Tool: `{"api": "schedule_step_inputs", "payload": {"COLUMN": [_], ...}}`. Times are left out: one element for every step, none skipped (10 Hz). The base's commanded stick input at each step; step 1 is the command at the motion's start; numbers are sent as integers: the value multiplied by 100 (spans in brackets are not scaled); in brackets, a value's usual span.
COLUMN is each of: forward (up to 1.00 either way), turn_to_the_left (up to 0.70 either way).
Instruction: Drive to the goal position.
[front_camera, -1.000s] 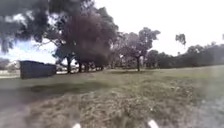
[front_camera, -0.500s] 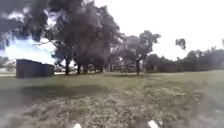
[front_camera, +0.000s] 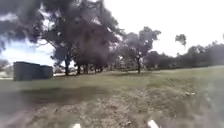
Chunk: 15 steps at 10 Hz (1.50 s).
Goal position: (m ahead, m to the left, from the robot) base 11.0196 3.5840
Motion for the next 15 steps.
{"api": "schedule_step_inputs", "payload": {"forward": [70,70,70,70,70,70,70,70,70,70,70,70,70,70,70], "turn_to_the_left": [0,0,0,0,0,0,0,0,0,0,0,0,0,0,0]}}
